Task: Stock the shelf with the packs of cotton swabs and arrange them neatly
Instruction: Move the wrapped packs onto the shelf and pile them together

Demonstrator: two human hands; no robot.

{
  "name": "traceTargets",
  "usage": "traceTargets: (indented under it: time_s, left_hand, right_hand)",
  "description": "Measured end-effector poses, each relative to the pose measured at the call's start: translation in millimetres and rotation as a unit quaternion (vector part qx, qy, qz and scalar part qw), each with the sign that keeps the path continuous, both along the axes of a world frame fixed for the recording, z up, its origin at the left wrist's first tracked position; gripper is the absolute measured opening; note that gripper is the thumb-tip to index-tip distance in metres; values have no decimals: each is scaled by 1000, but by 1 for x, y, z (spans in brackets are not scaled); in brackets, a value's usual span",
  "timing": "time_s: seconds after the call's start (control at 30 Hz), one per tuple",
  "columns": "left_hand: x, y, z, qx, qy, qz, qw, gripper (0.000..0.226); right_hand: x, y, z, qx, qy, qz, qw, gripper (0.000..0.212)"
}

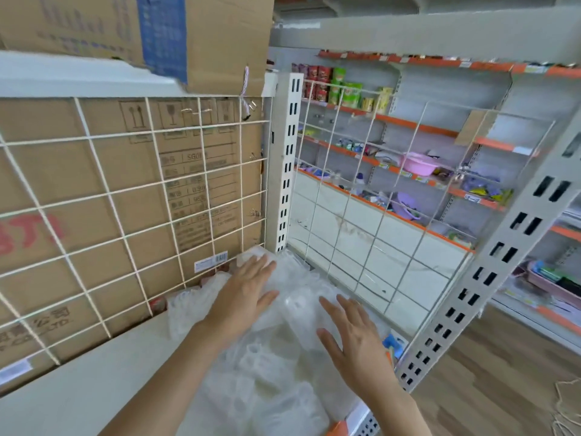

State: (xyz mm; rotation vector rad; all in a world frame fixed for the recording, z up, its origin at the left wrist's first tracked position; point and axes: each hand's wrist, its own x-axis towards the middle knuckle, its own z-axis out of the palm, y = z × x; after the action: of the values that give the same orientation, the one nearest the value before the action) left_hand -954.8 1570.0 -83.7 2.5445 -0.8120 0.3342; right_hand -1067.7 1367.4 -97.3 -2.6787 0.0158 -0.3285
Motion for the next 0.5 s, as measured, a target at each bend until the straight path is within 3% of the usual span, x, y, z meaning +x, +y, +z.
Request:
traceTargets:
  time_s: [0.07, 0.13, 0.3, 0.4, 0.5]
  left_hand:
    - [-4, 0, 3, 12, 3, 10, 1000, 80]
    - [-13, 7, 7, 6, -3, 13, 1000, 84]
    - [-38, 53, 9, -27, -47, 31, 998, 70]
    - [-59, 90, 14, -51, -63, 48, 996, 54]
    - [-85, 131, 18, -28, -64, 77, 995, 53]
  right_hand:
    - [0, 1, 1, 1, 0, -1, 1000, 100]
    - [-4, 1, 5, 6, -6, -4, 1000, 97]
    - [-25, 5, 19, 10, -20, -22, 1000, 70]
    - [-40, 12, 22, 8, -35, -26, 999, 66]
    - [-58, 27, 28, 10, -49, -35, 998, 65]
